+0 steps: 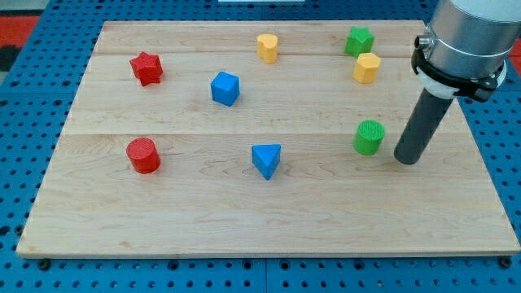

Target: Move the green circle upwards

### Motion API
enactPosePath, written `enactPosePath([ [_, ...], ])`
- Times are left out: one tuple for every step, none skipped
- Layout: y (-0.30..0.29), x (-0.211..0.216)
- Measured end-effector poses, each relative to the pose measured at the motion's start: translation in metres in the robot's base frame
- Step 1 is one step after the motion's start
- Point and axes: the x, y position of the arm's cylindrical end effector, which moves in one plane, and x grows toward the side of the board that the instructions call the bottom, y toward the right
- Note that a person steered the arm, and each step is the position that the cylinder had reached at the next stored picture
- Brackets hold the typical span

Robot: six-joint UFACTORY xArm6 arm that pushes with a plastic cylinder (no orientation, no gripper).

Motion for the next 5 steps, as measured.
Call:
enactPosePath([
  [-0.040, -0.002],
  [-0.059, -0.001],
  [-0.059, -0.029],
  [-0.056, -0.043],
  [-0.050, -0.060],
])
